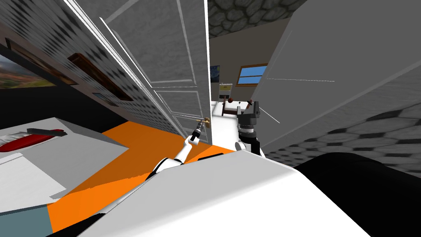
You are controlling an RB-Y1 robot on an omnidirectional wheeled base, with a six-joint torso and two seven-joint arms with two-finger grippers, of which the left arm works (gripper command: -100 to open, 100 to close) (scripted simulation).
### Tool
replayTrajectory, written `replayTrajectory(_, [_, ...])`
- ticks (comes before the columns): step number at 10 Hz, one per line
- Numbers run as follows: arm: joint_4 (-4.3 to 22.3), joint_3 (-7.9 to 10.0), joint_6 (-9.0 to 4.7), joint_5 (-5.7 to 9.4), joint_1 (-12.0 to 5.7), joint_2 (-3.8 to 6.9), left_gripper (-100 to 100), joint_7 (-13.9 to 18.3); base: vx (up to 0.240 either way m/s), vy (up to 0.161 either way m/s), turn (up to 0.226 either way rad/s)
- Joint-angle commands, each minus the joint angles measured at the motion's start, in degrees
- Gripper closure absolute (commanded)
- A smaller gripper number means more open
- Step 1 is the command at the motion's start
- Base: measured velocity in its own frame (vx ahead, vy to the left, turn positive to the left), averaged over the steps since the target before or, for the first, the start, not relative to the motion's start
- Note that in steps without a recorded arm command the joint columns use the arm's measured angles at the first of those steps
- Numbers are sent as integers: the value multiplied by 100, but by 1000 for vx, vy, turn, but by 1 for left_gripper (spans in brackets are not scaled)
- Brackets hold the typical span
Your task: Push the door open
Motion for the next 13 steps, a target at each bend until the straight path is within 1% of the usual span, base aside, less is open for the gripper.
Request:
replayTrajectory(1, [15,25,-1,6,0,-22,-100,-19,164,-85,-19])
replayTrajectory(2, [25,40,-3,10,-2,-42,-100,-30,193,-43,-20])
replayTrajectory(3, [19,30,-2,7,-1,-33,-100,-23,87,-17,2])
replayTrajectory(4, [19,30,-2,7,-1,-33,100,-23,-22,1,5])
replayTrajectory(9, [19,30,-2,7,-1,-33,100,-23,-13,4,-3])
replayTrajectory(10, [40,109,11,25,2,-1,100,-64,72,-71,24])
replayTrajectory(11, [43,130,12,30,2,6,100,-75,95,-126,46])
replayTrajectory(13, [63,250,15,60,1,40,100,-131,135,-134,52])
